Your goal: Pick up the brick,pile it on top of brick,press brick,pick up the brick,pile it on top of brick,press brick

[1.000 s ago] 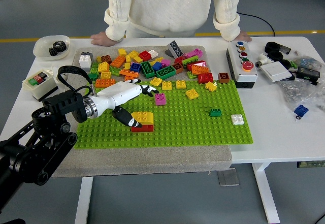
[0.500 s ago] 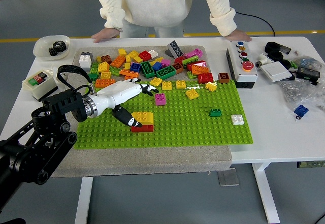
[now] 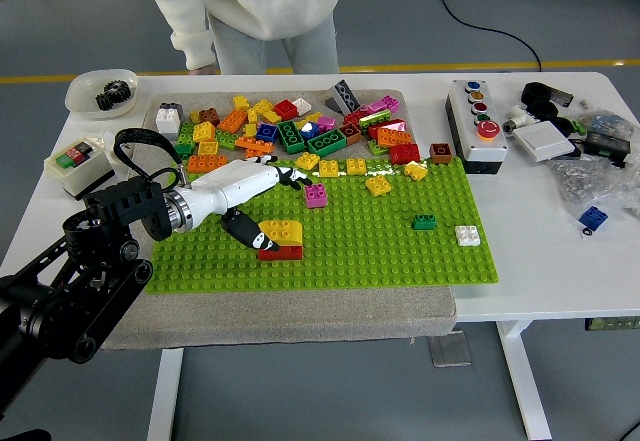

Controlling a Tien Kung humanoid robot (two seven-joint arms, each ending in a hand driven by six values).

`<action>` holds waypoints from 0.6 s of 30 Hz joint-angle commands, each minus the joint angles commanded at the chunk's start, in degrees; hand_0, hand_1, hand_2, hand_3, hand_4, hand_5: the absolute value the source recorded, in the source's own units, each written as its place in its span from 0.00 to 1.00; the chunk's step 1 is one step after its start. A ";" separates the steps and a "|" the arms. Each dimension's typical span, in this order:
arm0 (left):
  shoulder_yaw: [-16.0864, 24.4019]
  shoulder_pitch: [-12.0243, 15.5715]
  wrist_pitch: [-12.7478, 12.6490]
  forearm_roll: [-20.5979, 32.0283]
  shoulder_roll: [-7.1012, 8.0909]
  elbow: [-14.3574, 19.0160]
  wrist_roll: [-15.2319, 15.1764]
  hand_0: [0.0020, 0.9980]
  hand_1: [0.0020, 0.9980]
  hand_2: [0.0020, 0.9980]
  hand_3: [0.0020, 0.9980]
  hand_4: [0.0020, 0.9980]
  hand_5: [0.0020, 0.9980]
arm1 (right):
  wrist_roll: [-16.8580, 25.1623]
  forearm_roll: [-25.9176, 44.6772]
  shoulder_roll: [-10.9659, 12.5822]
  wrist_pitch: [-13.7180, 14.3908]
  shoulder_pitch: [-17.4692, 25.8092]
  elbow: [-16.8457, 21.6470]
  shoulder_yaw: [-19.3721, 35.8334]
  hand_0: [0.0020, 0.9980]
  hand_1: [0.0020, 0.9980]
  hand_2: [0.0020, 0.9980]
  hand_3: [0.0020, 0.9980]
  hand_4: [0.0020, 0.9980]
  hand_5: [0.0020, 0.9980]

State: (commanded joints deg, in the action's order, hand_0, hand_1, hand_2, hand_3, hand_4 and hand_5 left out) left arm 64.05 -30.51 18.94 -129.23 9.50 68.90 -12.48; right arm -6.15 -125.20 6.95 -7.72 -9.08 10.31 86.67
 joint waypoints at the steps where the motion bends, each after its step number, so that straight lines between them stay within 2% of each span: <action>1: -0.02 0.00 -0.01 0.00 0.01 -0.03 0.01 1.00 0.81 0.80 0.88 1.00 0.11 | 0.02 0.06 0.00 0.01 -0.02 0.00 -0.06 0.74 0.65 0.71 0.58 0.81 0.35; 11: -0.07 0.03 0.03 -0.03 0.03 -0.08 0.02 1.00 0.81 0.80 0.88 1.00 0.11 | 0.01 0.03 -0.01 -0.01 0.11 0.00 -0.16 0.74 0.65 0.71 0.58 0.81 0.35; 18: -0.17 0.25 1.45 0.34 0.37 1.24 0.15 1.00 0.81 0.80 0.88 1.00 0.11 | -0.02 -0.10 0.00 -0.02 0.11 0.00 -0.06 0.74 0.65 0.71 0.58 0.81 0.35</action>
State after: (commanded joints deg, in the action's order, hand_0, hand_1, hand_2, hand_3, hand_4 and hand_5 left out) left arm 63.88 -30.25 20.39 -128.89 9.86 70.14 -12.33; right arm -6.18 -125.31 6.95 -7.74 -8.98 10.31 86.61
